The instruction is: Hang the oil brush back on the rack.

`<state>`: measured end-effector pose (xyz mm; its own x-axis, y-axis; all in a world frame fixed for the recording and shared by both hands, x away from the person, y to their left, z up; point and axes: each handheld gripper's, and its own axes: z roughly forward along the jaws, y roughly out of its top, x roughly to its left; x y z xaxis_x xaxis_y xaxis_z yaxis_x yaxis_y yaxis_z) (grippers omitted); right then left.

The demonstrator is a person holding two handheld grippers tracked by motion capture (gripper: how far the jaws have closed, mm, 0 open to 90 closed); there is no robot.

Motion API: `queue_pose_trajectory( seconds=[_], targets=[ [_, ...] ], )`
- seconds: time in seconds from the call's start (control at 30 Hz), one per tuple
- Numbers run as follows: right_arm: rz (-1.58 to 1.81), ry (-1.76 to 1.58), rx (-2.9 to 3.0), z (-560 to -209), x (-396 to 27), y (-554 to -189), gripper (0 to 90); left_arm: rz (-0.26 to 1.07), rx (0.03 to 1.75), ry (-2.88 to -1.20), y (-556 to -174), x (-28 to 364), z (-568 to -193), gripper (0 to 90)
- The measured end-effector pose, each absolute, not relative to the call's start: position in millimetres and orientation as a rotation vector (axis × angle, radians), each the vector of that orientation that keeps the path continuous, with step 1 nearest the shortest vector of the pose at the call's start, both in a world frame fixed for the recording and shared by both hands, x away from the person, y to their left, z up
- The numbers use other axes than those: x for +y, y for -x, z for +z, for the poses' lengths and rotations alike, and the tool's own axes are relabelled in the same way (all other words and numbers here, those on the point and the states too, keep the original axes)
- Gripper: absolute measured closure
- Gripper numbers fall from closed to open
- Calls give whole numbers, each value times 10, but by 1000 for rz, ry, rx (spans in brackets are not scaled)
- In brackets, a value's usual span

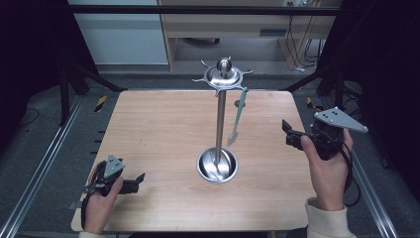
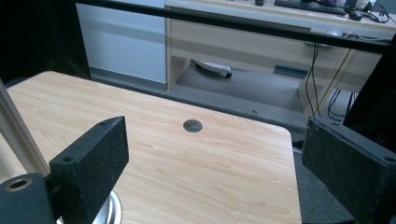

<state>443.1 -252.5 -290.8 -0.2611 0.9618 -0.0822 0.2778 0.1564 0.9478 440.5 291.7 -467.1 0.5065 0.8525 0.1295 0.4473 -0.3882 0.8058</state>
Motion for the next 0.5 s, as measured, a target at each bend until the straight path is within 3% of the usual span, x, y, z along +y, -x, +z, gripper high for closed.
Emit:
queue_pose_trajectory(
  seconds=[0.5],
  targets=[
    [1065, -1289, 1722, -3166, -2608, -4604, 79, 704, 1060, -2023, -4406, 2912, -4674, 25]
  ],
)
